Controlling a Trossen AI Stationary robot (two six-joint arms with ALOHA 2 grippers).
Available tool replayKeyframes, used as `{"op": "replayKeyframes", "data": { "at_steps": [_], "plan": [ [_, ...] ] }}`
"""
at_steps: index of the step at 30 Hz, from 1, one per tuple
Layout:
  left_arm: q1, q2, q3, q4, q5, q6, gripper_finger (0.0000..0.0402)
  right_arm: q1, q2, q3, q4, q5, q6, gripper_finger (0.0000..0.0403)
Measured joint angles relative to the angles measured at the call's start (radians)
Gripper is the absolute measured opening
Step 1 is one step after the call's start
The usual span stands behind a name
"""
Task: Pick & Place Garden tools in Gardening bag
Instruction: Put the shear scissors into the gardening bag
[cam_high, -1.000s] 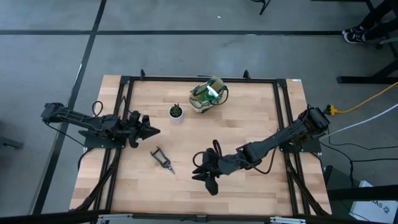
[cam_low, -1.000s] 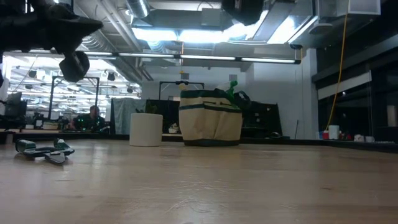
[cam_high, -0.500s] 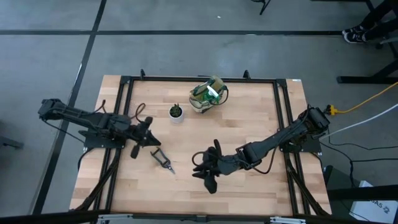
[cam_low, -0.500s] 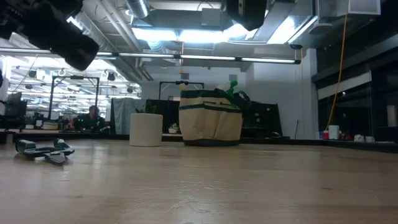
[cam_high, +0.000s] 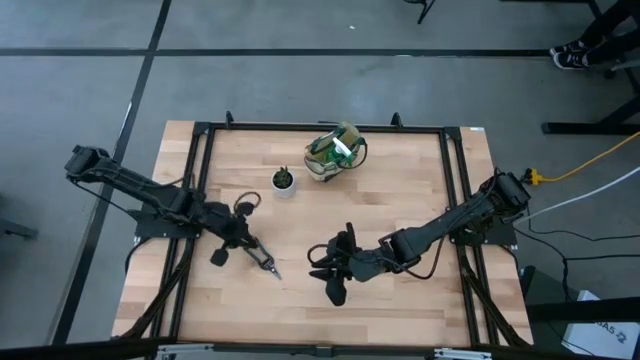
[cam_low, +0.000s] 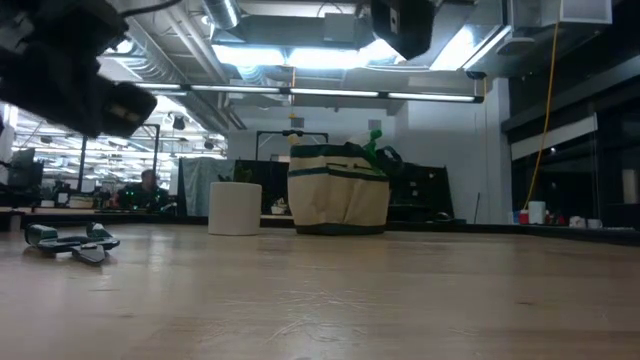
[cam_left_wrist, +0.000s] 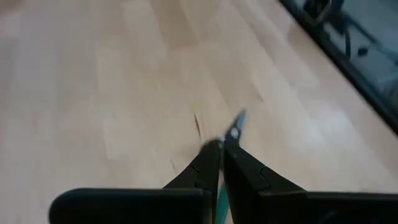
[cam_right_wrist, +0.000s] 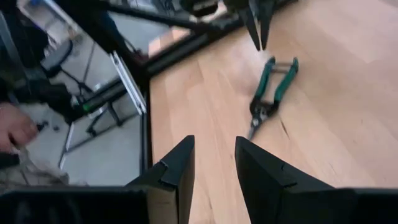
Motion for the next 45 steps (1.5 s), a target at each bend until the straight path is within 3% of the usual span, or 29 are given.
{"op": "replayKeyframes", "data": {
  "at_steps": [6, 18, 25, 34, 41, 45],
  "plan": [
    [-0.031, 0.109, 0.0, -0.04, -0.025, -0.008, 0.0039, 0.0, 0.0, 0.0, -0.09, -0.062, -0.002, 0.0117],
    [-0.06, 0.28, 0.0, -0.082, -0.023, 0.0, 0.017, 0.003, 0.0, 0.0, -0.18, -0.063, -0.017, 0.0117],
    [-0.061, 0.328, 0.002, -0.049, -0.039, 0.089, 0.0193, 0.003, 0.0, 0.0, -0.19, -0.063, -0.02, 0.0117],
    [-0.061, 0.405, 0.005, -0.013, -0.047, 0.168, 0.0166, 0.003, 0.0, 0.0, -0.189, -0.064, -0.02, 0.0117],
    [-0.083, 0.445, 0.006, -0.005, -0.048, 0.157, 0.0092, 0.004, 0.0, 0.0, -0.188, -0.066, -0.02, 0.0117],
    [-0.087, 0.438, 0.003, 0.015, -0.05, 0.073, 0.004, 0.004, 0.0, 0.0, -0.188, -0.067, -0.02, 0.0117]
  ]
}}
